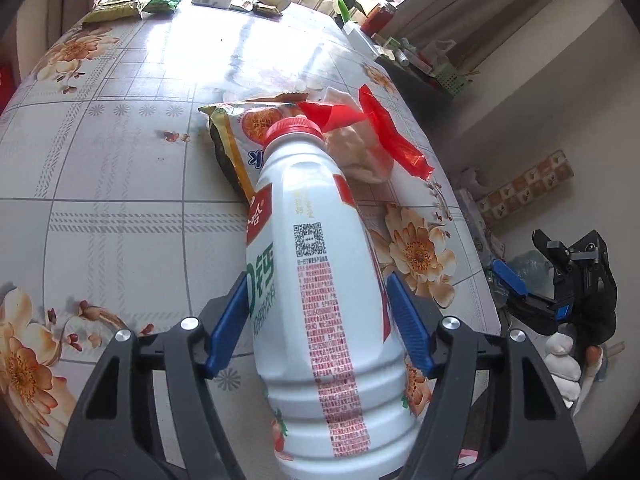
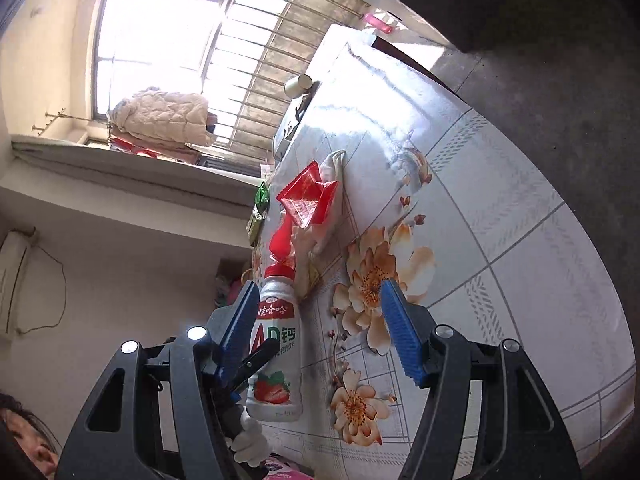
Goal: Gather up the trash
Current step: 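Grasp the white AD bottle with the left gripper while the right grasps the red wrapper, then carry the bottle and red wrapper to the blue wastebasket and release them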
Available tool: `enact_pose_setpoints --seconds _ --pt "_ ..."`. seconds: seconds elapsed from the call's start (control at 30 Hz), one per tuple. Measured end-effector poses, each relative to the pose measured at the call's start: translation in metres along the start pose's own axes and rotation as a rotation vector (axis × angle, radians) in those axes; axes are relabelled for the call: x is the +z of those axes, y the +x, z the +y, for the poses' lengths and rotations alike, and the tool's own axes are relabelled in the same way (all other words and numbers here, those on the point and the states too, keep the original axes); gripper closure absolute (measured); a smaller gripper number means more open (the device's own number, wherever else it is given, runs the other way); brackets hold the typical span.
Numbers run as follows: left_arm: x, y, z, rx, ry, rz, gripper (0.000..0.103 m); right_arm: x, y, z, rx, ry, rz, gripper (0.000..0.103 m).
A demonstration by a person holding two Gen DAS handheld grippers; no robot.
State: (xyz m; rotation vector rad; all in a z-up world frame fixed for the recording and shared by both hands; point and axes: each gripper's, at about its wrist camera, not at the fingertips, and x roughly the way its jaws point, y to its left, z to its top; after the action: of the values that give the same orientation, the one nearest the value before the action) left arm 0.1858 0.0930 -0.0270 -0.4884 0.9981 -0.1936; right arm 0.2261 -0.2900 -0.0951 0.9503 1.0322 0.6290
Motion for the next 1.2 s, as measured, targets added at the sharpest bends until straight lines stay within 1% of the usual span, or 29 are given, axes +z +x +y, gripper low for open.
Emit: enact_pose_setpoints --seconds 0.1,0.2,0.3,0.37,0.5,0.53,0.57,0.6,0.63,0.7,0.73,0.83,1.07,1.2 --pt "-0.008 -0.008 0.008 0.009 -0.004 -0.012 0.038 0.013 0.035 -0.001 -0.008 0.041 0.028 0.041" --pt "-0.014 -0.011 0.014 0.005 -0.005 -0.017 0.038 0.023 0.068 0.005 -0.033 0.041 0.042 0.041" --pt "-0.017 -0.013 0.018 0.009 -0.009 -0.023 0.039 0.039 0.091 0.010 -0.069 0.034 0.021 0.045" --pt "-0.020 -0.013 0.022 0.000 -0.016 -0.018 0.039 0.049 0.102 0.010 -0.076 0.046 0.010 0.048" --pt "-0.023 -0.013 0.027 -0.006 -0.013 -0.024 0.039 0.062 0.119 0.012 -0.083 0.059 0.005 0.057" --pt "-0.023 -0.014 0.027 -0.004 -0.012 -0.028 0.039 0.064 0.123 0.014 -0.084 0.055 0.006 0.063" --pt "-0.024 -0.016 0.029 -0.002 -0.013 -0.032 0.039 0.065 0.126 0.016 -0.085 0.052 0.005 0.066" --pt "-0.027 -0.018 0.031 0.000 -0.014 -0.036 0.039 0.066 0.128 0.016 -0.088 0.050 0.003 0.072" --pt "-0.027 -0.019 0.033 0.001 -0.016 -0.039 0.039 0.067 0.129 0.017 -0.085 0.050 0.002 0.082" --pt "-0.027 -0.021 0.034 0.000 -0.025 -0.044 0.039 0.066 0.128 0.019 -0.078 0.047 -0.001 0.092" --pt "-0.028 -0.022 0.035 0.000 -0.028 -0.047 0.039 0.066 0.126 0.020 -0.073 0.045 -0.007 0.094" --pt "-0.026 -0.024 0.036 0.006 -0.030 -0.058 0.039 0.064 0.115 0.021 -0.045 0.036 -0.027 0.097" --pt "-0.026 -0.033 0.033 0.004 -0.034 -0.080 0.040 0.054 0.080 0.024 0.010 0.042 -0.074 0.097" --pt "-0.028 -0.041 0.028 0.001 -0.026 -0.097 0.040 0.044 0.055 0.017 0.042 0.059 -0.094 0.097"
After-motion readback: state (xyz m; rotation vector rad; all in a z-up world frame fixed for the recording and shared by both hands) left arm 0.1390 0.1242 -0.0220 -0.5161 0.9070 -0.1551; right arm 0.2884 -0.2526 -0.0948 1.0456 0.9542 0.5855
